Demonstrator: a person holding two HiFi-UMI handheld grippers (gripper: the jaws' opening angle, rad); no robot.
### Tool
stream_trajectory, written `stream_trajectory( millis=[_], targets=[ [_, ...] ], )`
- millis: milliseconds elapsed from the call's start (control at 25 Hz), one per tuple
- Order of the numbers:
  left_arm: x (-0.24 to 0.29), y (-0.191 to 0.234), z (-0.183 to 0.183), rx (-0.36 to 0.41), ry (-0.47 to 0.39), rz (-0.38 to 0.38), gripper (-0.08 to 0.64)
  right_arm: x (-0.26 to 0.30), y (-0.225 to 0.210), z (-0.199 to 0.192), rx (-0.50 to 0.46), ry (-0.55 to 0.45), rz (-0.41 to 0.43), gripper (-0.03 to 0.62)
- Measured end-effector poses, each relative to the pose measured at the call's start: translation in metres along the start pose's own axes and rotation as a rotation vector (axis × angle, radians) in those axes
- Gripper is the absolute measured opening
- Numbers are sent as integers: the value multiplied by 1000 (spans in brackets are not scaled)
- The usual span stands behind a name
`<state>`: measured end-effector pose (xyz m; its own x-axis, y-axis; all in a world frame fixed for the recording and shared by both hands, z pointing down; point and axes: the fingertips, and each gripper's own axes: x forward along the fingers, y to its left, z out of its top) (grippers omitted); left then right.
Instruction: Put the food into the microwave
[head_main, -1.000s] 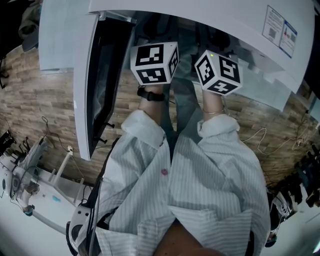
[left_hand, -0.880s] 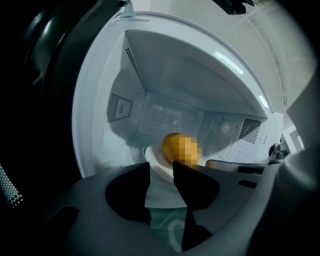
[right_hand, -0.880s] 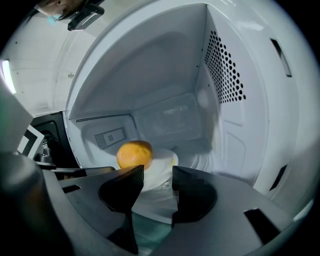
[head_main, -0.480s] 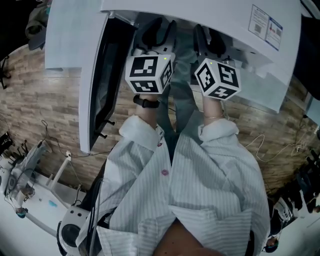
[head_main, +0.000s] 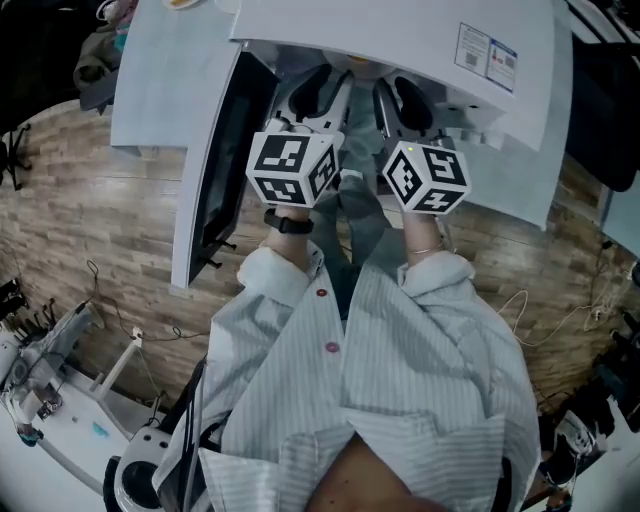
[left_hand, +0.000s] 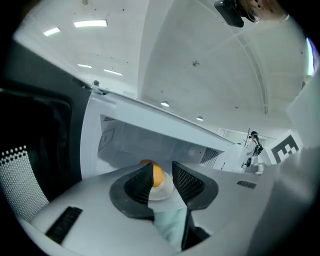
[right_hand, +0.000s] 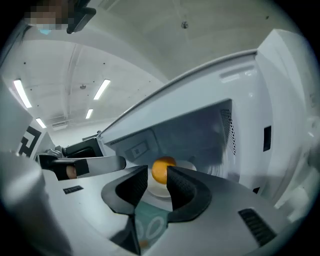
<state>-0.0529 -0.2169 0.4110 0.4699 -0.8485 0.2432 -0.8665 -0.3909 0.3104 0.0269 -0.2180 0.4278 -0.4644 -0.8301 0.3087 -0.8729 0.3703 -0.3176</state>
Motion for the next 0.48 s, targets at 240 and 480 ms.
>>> stream_trajectory(
  millis=[240,480],
  targets=[
    [-18,-23,21,13,-12,-50,103,-17,17,28,-17,-15,71,118],
    [-34,-43,45,-3,-52,-101,75,-37,41,60,5,-44,167,84]
  ],
)
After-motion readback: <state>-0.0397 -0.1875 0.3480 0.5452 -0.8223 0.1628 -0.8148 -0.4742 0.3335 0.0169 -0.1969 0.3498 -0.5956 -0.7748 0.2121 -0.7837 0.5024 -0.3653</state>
